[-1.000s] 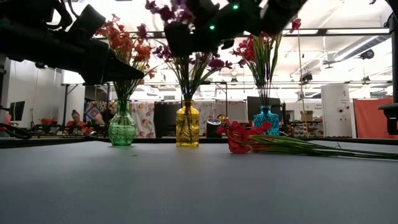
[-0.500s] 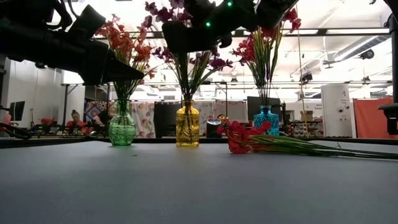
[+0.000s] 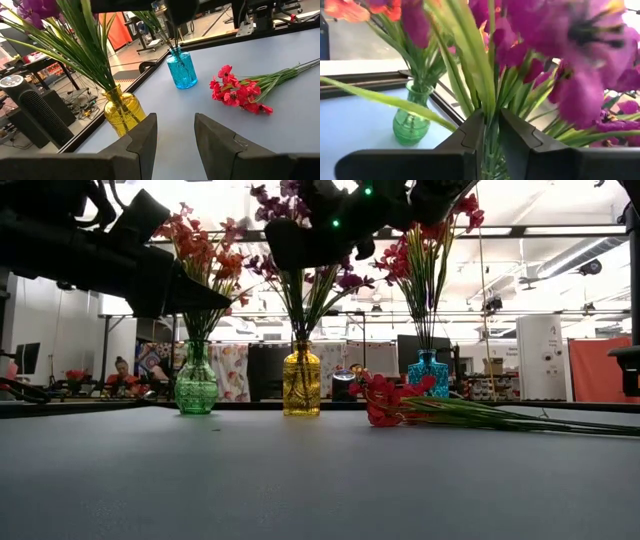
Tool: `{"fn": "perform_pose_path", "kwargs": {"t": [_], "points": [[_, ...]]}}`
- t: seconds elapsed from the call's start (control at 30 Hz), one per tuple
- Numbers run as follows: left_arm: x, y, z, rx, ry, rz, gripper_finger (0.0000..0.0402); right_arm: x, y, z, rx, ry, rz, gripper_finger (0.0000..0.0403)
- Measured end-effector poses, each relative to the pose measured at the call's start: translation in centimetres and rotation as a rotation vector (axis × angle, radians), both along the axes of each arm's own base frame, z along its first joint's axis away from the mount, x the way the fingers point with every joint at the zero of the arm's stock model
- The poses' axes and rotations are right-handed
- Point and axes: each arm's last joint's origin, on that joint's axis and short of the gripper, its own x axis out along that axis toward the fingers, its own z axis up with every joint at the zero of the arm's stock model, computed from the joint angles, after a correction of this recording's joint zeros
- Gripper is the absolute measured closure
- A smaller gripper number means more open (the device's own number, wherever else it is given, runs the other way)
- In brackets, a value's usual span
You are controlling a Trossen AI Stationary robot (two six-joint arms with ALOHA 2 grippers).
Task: Sort flowers into vase by color
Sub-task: Put the violet flowers into the yellow vase
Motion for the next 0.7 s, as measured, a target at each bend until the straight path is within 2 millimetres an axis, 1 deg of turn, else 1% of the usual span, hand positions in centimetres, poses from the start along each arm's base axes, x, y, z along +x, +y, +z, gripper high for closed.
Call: {"fn": "perform_pose_path", "kwargs": {"t": [0.2, 0.53, 0.7], "points": [[0.00, 0.00, -0.01, 0.000, 0.001, 0.000, 0.0286, -0.20, -0.57, -0.14, 0.039, 0.000, -0.011, 0.0364], [0.00, 0.00, 0.00, 0.000, 0.000, 0.000, 0.0286, -0.30, -0.76, -0.58, 0.100, -0.019, -0.026, 0.0365], [0.00, 0.00, 0.00, 0.000, 0.000, 0.000, 0.0286, -0.15, -0.91, -0.21, 0.136, -0.023, -0.038, 0.0365]]}}
